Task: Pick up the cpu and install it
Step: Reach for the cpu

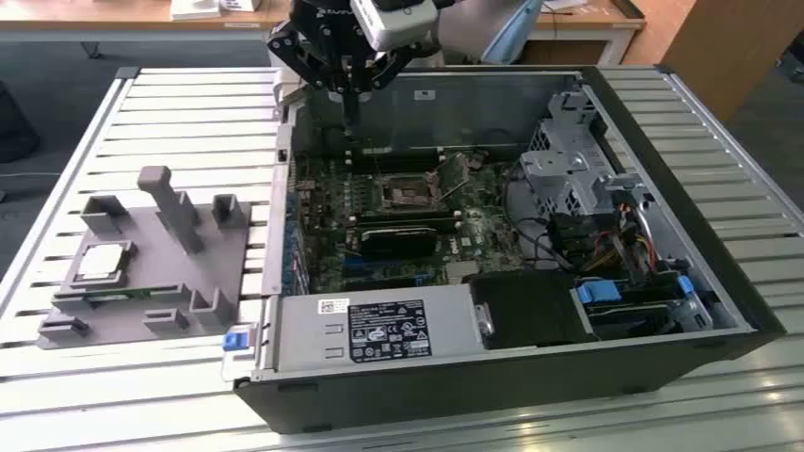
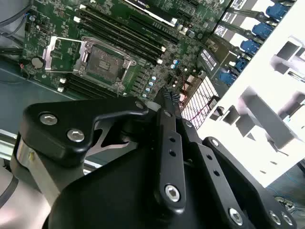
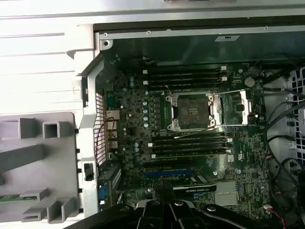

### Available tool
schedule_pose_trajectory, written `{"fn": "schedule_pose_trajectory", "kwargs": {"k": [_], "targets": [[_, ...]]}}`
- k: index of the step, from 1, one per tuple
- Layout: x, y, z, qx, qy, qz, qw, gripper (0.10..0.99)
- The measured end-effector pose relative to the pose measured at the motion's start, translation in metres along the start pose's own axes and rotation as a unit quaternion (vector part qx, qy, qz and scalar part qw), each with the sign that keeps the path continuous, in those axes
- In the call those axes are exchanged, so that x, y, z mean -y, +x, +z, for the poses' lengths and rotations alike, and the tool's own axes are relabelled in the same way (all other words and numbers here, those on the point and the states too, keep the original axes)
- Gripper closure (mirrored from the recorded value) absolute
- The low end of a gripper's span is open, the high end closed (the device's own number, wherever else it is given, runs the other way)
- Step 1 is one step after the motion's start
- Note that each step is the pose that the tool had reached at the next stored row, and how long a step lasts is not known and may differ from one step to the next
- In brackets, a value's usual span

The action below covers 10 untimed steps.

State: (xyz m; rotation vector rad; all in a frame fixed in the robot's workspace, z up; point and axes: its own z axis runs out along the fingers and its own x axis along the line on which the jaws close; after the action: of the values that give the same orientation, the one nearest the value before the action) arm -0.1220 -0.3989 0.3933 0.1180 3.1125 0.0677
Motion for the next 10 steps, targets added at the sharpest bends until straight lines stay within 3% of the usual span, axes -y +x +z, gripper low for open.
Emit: {"fn": "schedule_pose_trajectory", "kwargs": {"k": [10], "targets": [[0.0001, 0.0017, -0.0001, 0.0000, 0.0000, 0.000, 1.0000, 0.980]]}}
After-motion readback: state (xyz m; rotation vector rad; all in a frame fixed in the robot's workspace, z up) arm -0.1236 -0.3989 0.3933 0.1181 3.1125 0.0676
